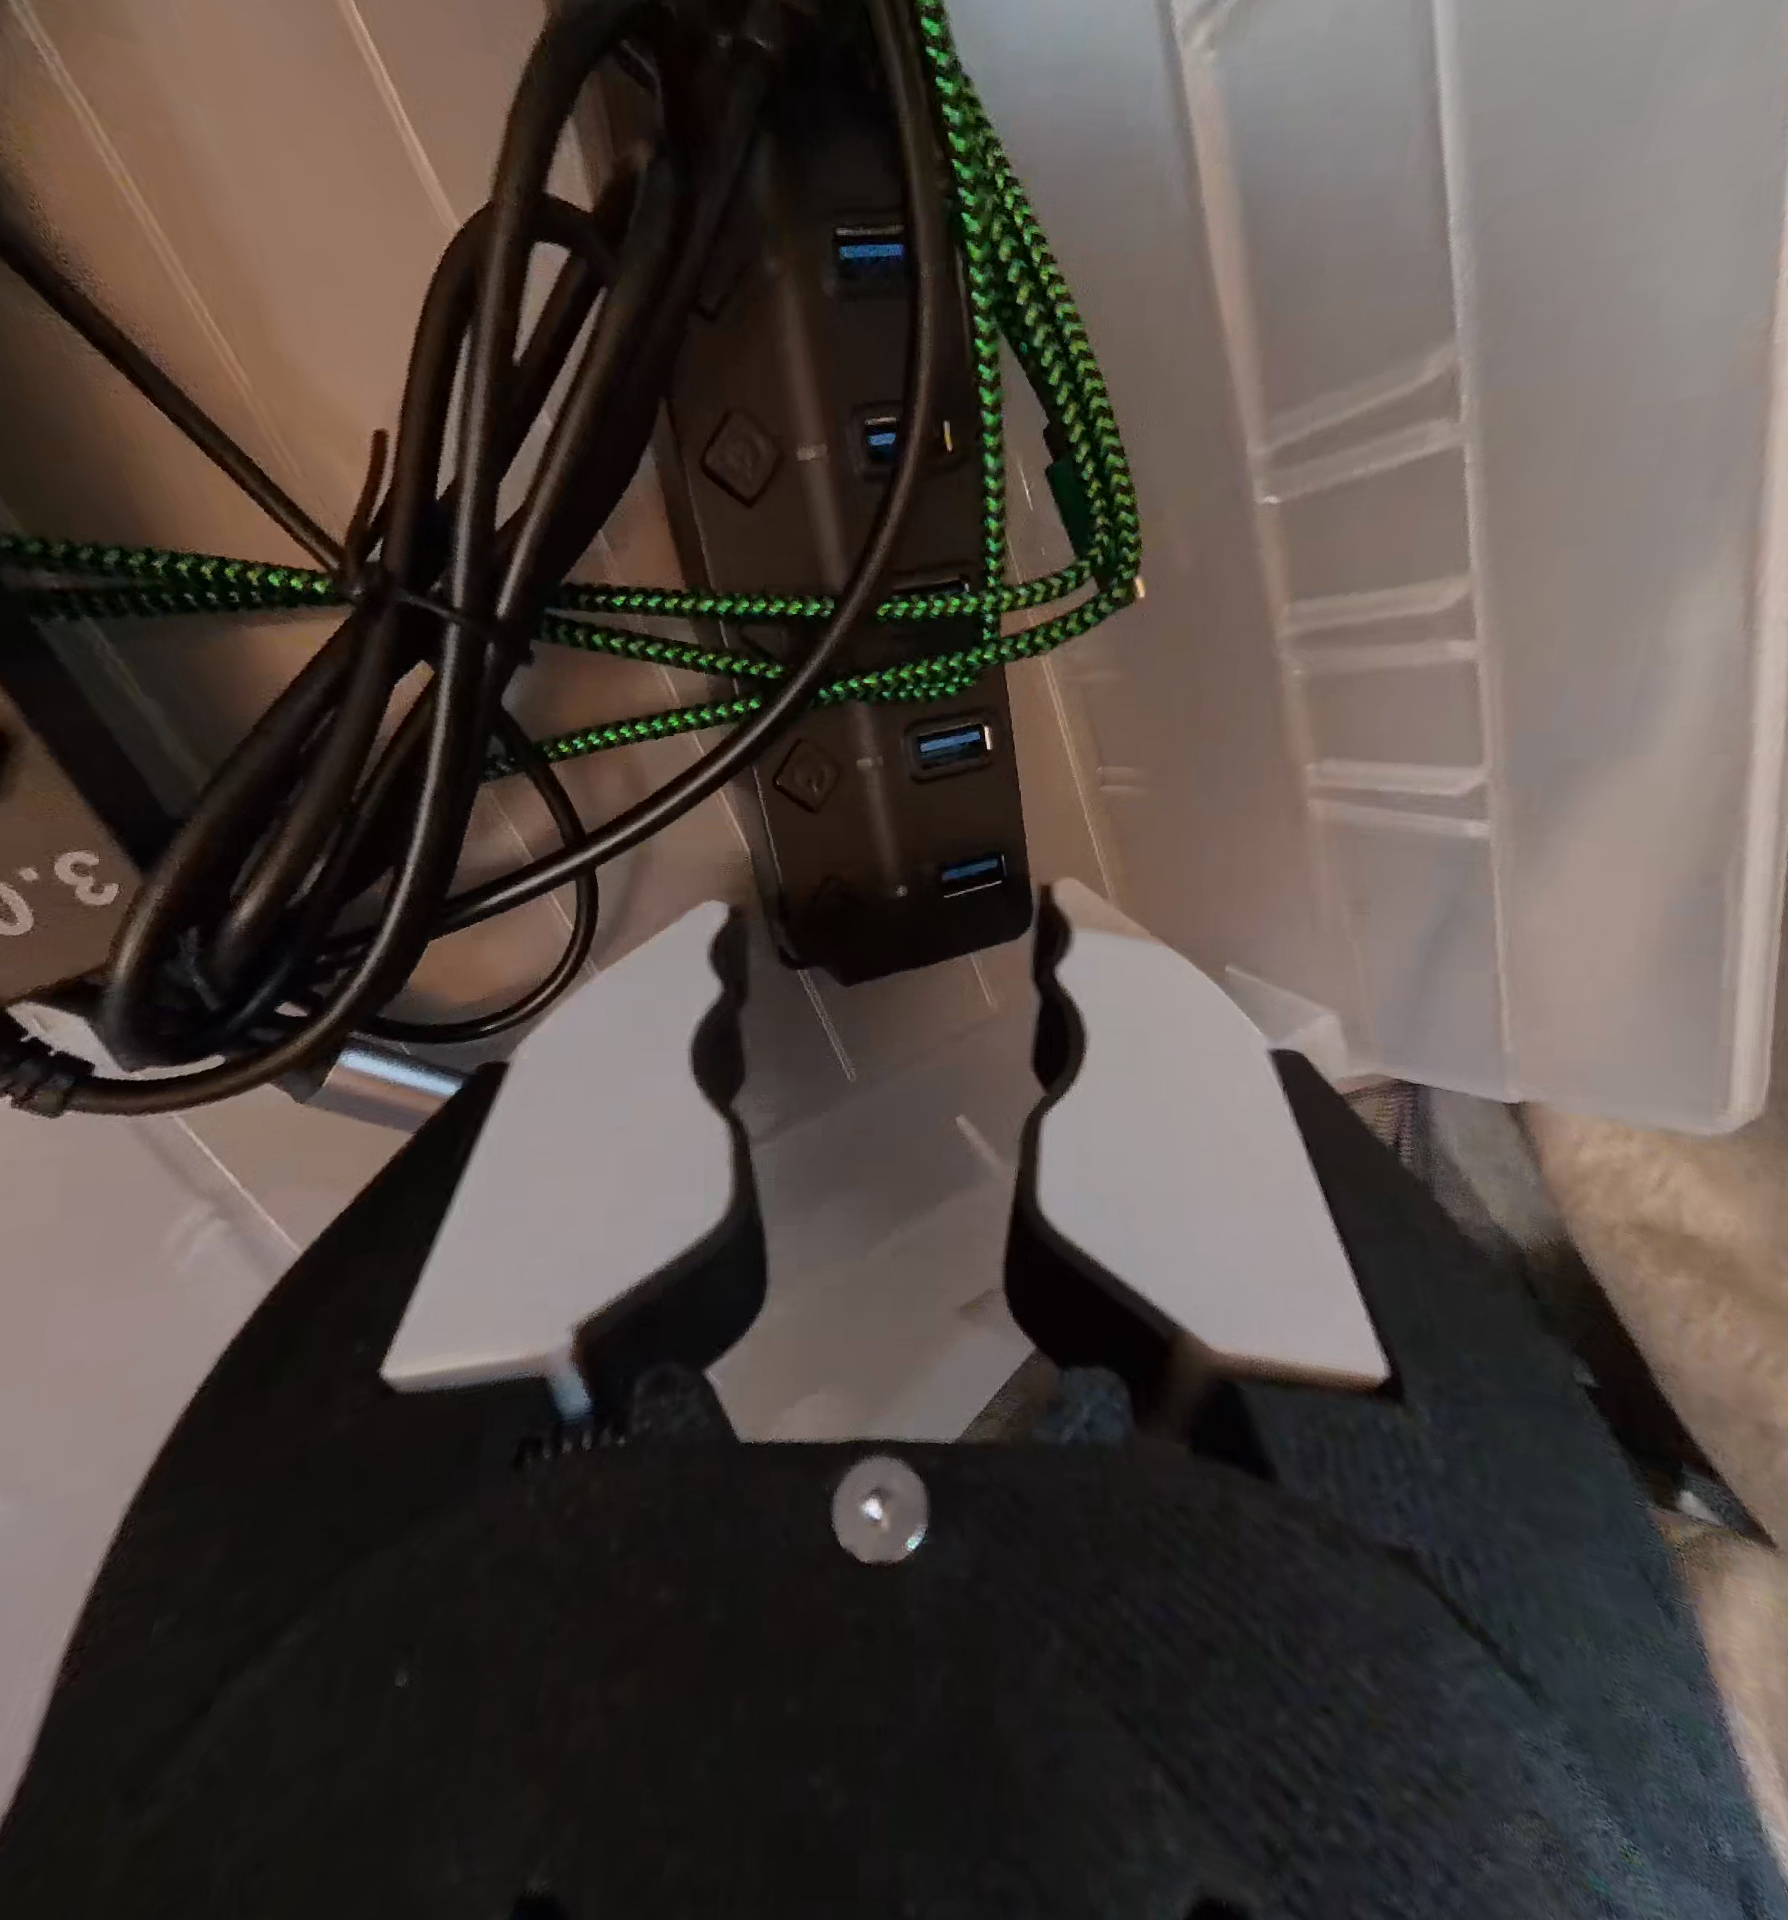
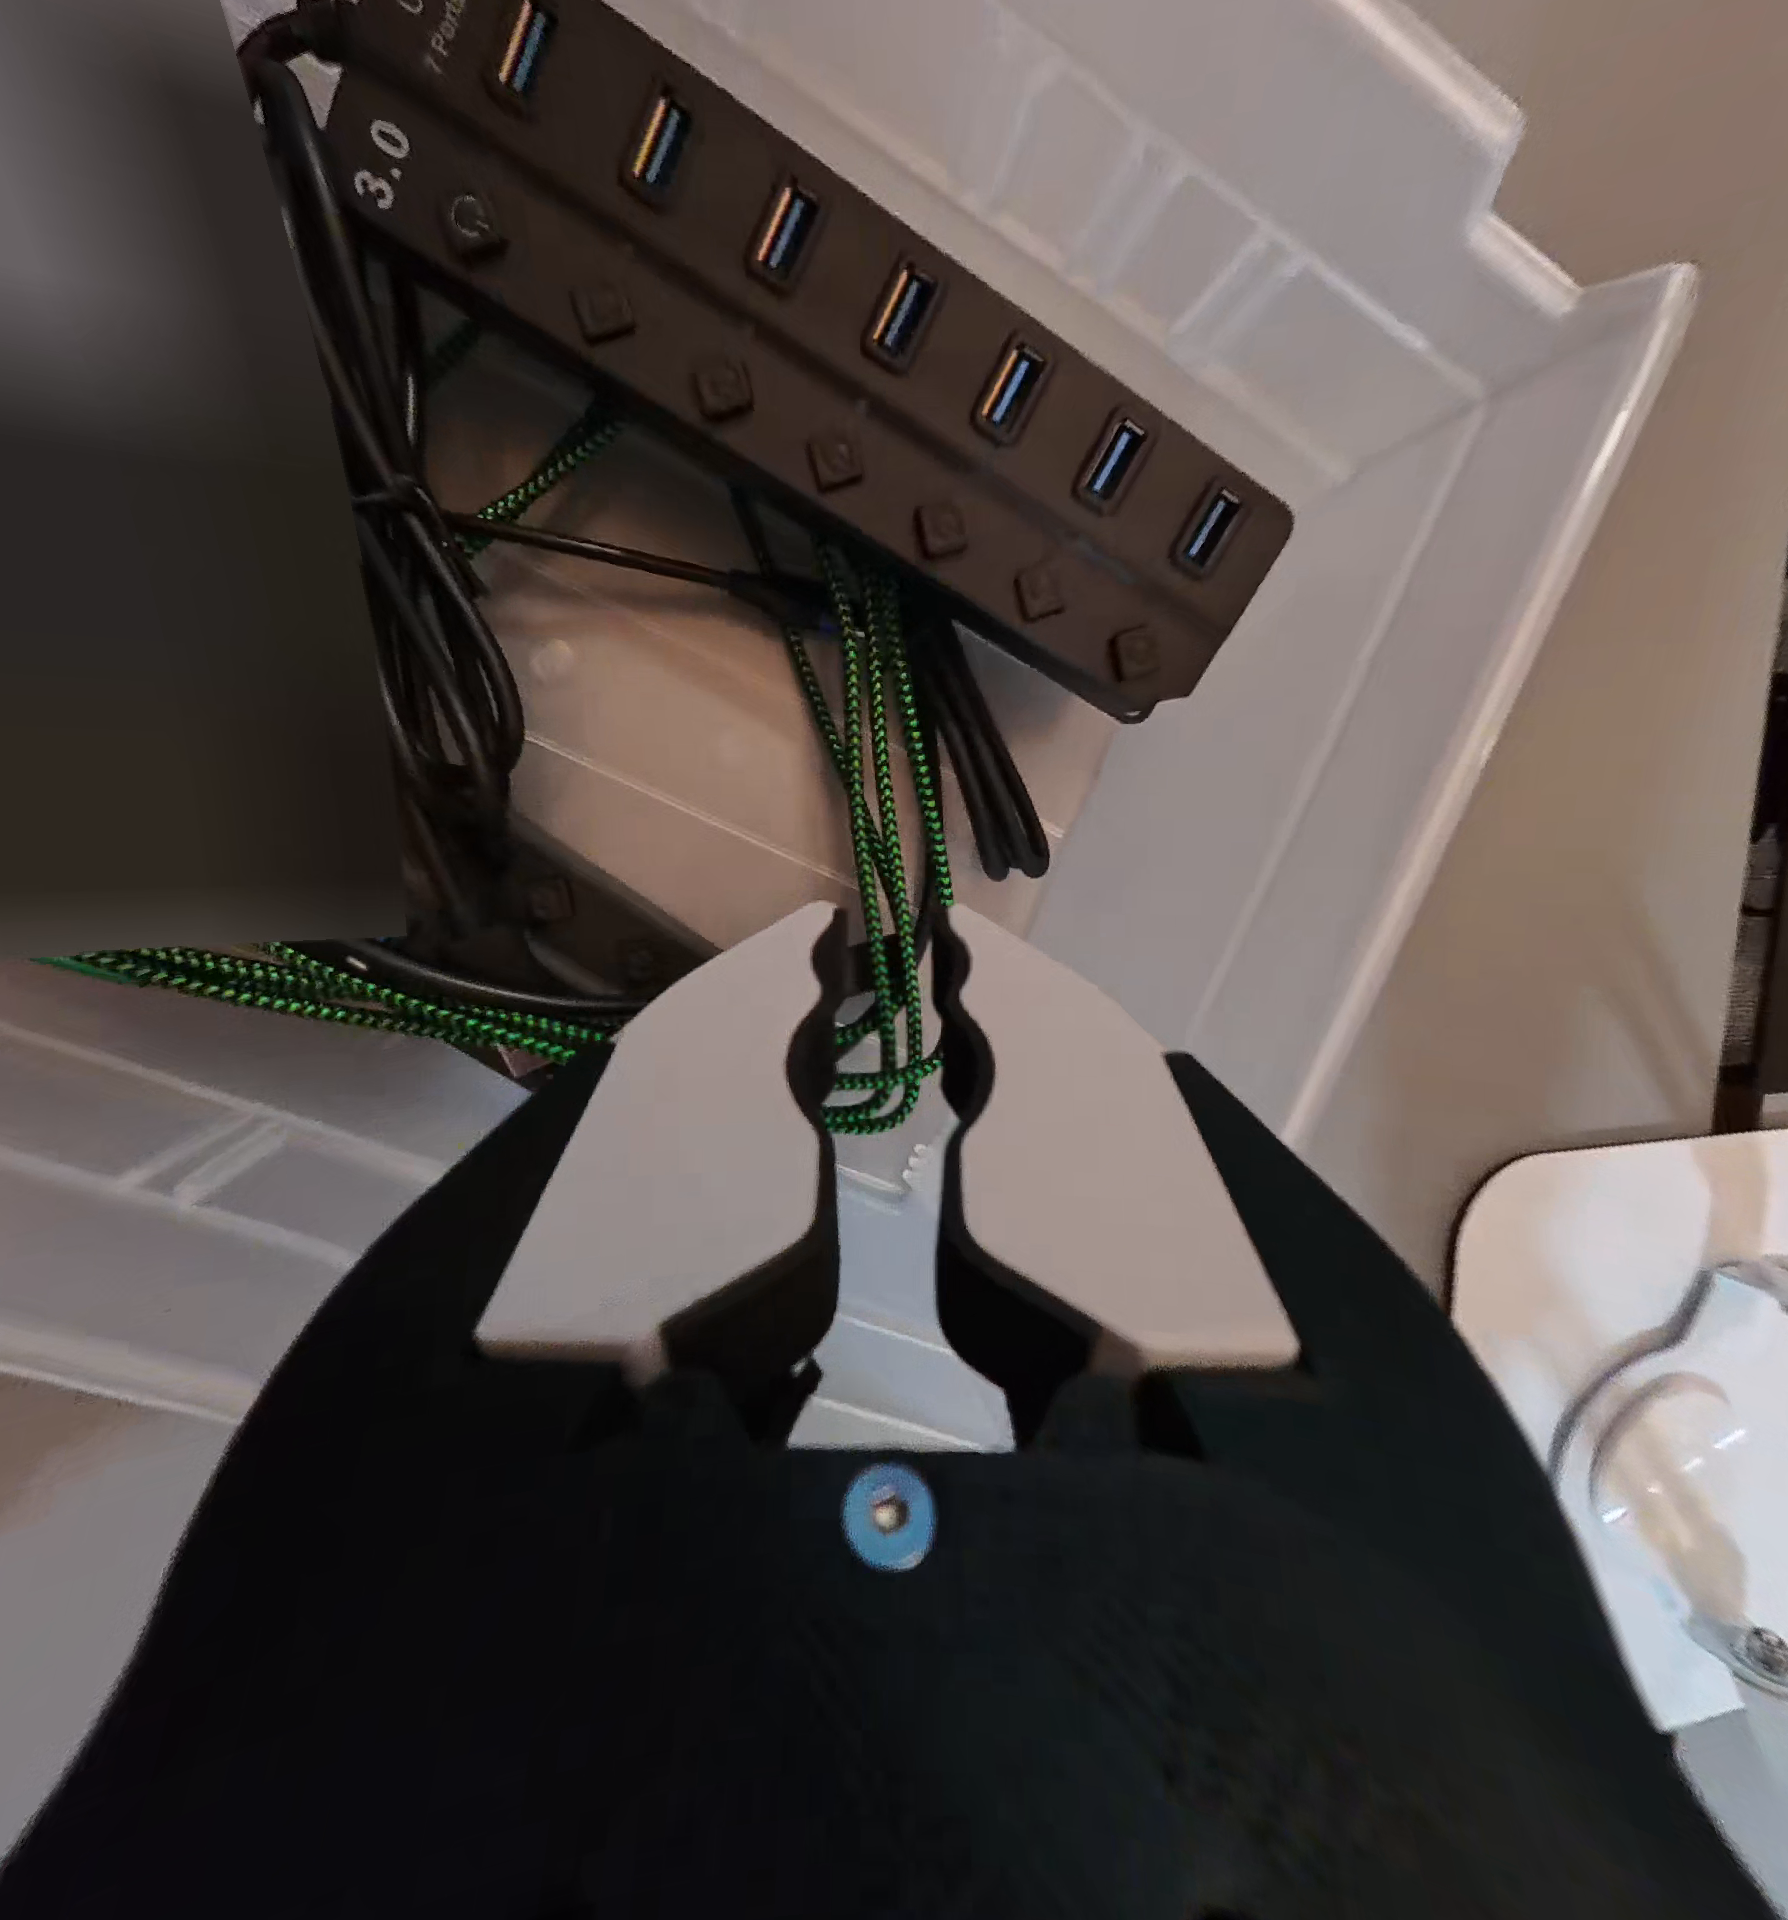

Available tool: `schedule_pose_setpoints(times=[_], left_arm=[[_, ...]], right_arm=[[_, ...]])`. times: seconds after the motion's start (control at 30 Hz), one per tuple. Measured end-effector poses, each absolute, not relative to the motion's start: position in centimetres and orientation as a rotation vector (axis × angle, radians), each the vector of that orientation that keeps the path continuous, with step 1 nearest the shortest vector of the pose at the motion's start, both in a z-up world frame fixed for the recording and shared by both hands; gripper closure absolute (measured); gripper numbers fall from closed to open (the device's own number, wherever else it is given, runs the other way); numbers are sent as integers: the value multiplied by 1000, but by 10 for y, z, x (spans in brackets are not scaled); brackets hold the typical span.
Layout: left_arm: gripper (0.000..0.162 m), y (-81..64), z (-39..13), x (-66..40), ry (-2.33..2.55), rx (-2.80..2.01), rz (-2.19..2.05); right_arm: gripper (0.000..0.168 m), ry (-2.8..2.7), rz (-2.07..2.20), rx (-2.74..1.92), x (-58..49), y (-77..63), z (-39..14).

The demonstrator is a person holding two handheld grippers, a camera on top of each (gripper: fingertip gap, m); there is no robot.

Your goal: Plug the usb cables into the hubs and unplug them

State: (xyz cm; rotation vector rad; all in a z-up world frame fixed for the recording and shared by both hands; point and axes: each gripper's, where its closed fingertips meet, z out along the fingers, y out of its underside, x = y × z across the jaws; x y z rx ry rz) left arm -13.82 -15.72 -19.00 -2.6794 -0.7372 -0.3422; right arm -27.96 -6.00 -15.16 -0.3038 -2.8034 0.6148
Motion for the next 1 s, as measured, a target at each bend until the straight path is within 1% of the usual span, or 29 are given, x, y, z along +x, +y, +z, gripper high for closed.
schedule_pose_setpoints(times=[0.1, 0.13, 0.2, 0.23, 0.3, 0.33, 0.37, 0.4, 0.57, 0.67, 0.77, 0.83, 0.87, 1.0], left_arm=[[80, -154, -196, -129, -611, -2783, -239], [74, -151, -198, -124, -594, -2800, -242], [75, -146, -196, -129, -604, -2817, -157], [78, -145, -193, -137, -635, -2817, -92], [99, -144, -190, -156, -711, -2799, 40], [101, -142, -193, -157, -716, -2797, 44], [107, -139, -199, -154, -694, -2803, 4], [101, -140, -205, -153, -677, -2831, 18], [101, -138, -207, -156, -534, -2861, 103], [101, -150, -198, -168, -350, -2874, 278], [104, -154, -167, -173, -315, -2871, 374], [104, -152, -142, -169, -231, -2884, 379], [104, -152, -129, -166, -172, -2915, 371], [104, -165, -77, -160, 22, -3096, 350]], right_arm=[[150, -2753, 709, -297, -279, -62, -146], [148, -2733, 752, -300, -278, -63, -143], [145, -2698, 837, -324, -276, -63, -135], [144, -2673, 886, -338, -274, -63, -129], [150, -2577, 1010, -362, -270, -63, -109], [149, -2539, 1070, -369, -266, -61, -98], [149, -2506, 1119, -379, -261, -59, -87], [150, -2469, 1163, -385, -255, -55, -76], [150, -2316, 1335, -425, -224, -27, -37], [151, -2262, 1452, -478, -204, -11, -25], [153, -2214, 1538, -525, -189, 4, -19], [163, -2163, 1556, -542, -184, 14, -16], [164, -2151, 1565, -539, -180, 18, -14], [160, -2165, 1580, -539, -167, 29, -7]])
